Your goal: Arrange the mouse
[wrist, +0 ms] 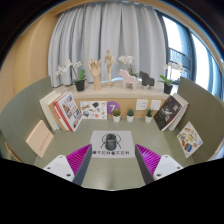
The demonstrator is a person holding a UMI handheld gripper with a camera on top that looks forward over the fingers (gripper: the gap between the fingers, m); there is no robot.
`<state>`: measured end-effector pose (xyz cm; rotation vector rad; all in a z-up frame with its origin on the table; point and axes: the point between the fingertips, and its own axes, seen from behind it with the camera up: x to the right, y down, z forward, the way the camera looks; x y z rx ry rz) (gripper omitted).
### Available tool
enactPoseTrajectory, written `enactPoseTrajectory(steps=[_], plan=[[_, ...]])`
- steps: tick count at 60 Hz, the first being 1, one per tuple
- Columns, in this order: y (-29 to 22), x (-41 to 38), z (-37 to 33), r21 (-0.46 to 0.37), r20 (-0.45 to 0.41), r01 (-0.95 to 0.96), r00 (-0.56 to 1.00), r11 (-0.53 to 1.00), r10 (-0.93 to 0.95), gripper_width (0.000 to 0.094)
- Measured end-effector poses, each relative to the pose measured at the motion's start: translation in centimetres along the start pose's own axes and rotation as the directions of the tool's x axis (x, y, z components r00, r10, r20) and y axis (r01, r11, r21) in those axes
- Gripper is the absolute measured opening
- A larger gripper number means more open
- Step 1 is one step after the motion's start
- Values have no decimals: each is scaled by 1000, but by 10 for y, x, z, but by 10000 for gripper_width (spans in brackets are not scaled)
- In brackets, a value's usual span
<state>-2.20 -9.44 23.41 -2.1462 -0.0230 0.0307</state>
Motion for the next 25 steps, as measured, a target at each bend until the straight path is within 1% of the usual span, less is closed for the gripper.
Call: enactPoseTrajectory(steps=[6,14,25], plan=[[-3,11,-37,55,-10,3,1000,998,-2,860],[2,22,-74,90,-15,-4,1000,996,6,859],[16,30,-101,102,-14,-30,999,994,32,846]])
